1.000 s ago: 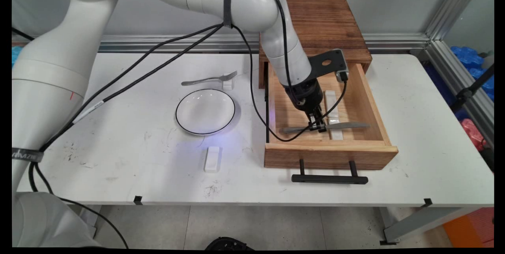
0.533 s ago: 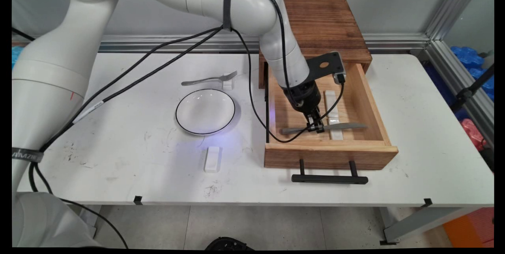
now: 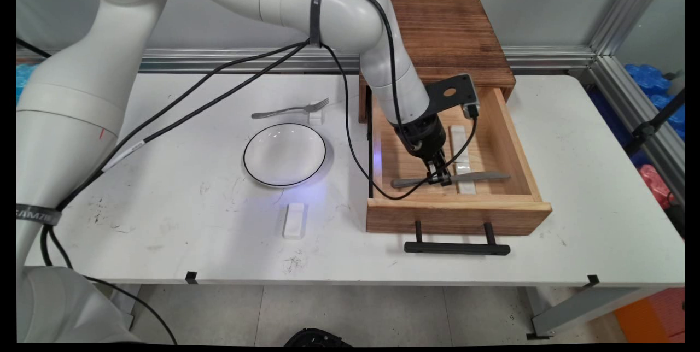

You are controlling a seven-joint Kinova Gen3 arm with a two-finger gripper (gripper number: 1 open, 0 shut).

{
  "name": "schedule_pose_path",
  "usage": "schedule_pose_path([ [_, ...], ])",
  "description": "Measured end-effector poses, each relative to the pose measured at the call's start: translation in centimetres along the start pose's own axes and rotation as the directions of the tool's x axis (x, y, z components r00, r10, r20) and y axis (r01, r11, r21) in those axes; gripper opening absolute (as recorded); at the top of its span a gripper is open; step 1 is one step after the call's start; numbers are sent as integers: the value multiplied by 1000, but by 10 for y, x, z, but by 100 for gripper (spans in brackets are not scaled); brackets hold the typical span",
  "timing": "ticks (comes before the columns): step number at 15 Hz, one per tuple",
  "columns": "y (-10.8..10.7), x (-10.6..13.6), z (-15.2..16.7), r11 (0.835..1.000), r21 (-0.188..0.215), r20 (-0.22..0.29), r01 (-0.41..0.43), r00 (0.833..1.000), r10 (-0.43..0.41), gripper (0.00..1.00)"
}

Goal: Place the picked object into the drawer

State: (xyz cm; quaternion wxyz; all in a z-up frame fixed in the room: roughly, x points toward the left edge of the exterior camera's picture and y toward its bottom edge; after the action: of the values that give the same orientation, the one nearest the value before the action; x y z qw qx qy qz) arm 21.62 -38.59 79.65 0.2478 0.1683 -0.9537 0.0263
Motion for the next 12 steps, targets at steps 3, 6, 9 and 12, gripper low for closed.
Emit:
schedule_pose_path([
  [3,-1,0,2,1000,0,-4,-3,1000,3,0],
  [6,-1,-1,3,1000,0,-7,-8,1000,8,0],
  [9,-1,-1,4,1000,-1,-11,-11,1000,11,0],
  [12,-1,-1,5,1000,-1,-14,-13,1000,13,100],
])
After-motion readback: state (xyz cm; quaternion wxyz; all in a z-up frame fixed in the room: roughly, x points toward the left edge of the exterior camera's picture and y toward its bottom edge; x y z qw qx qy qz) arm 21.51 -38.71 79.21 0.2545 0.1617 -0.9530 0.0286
